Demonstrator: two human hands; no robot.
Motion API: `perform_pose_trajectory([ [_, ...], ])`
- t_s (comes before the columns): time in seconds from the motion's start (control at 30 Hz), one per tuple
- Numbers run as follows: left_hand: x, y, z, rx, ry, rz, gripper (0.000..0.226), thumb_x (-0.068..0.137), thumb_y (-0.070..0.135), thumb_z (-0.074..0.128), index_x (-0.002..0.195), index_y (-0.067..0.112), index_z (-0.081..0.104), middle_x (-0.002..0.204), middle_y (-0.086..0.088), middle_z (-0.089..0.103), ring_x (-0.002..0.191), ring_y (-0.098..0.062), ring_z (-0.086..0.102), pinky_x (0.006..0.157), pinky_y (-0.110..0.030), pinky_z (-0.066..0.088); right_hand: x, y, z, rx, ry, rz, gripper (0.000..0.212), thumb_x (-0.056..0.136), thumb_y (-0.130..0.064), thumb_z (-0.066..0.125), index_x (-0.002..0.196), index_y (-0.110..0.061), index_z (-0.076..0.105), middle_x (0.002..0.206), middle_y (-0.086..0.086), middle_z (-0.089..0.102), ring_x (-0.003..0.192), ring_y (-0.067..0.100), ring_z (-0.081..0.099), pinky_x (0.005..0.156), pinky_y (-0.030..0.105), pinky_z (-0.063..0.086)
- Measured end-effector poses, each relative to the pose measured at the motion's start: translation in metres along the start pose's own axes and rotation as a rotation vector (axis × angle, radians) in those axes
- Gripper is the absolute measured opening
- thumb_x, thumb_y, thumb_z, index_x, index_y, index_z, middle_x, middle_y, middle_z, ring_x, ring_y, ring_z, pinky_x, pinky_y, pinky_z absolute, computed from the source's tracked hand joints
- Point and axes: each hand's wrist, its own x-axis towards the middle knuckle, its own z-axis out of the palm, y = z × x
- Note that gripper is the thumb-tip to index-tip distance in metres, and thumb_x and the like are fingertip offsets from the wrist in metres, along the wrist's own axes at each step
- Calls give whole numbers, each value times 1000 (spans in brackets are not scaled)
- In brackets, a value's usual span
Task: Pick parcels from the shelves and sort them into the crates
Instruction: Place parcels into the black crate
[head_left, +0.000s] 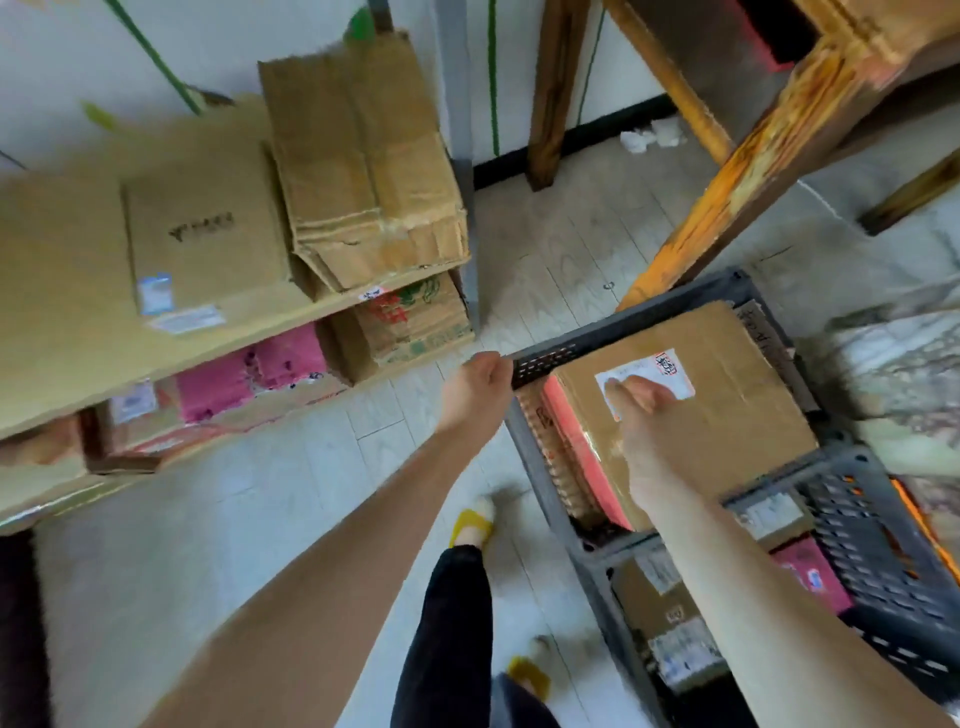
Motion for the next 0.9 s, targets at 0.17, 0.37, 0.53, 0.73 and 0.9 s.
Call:
perform_pose_trajectory([
  [0.17,-75,-9,-85,-164,218,-95,35,97,18,39,62,14,37,58,1,31,56,-15,28,54,-30,22,-90,-55,55,-75,-215,-161,14,87,-19,61,83,-6,58,85,22,52,87,36,53,65,25,39],
  [0.37,-111,-65,-206,-229,463,-117,25,97,20,44,74,28,53,87,-3,51,84,-16,46,74,-26,33,-168,-73,156,-94,-473,-249,40,88,-16,60,119,8,53,121,13,59,104,20,56,82,16,46],
  [0.53,-100,-118,-278,-227,491,-155,24,96,20,47,106,7,64,90,-2,60,86,-17,52,76,-23,37,-193,-62,240,-127,-477,-252,37,88,-17,61,117,5,54,120,10,60,98,18,55,72,21,41],
  [0.73,-37,-139,-319,-189,426,-168,30,94,21,49,120,10,57,94,-5,62,87,-19,51,78,-25,38,-163,-57,295,-128,-308,-238,41,88,-22,61,124,-5,52,129,8,56,111,15,53,89,23,38],
  [0.9,27,-138,-324,-149,399,-213,44,94,23,47,128,-6,48,118,-24,61,108,-37,57,87,-38,47,-115,-71,318,-203,-180,-242,42,90,-25,56,127,-7,47,129,10,54,119,25,52,97,34,41],
])
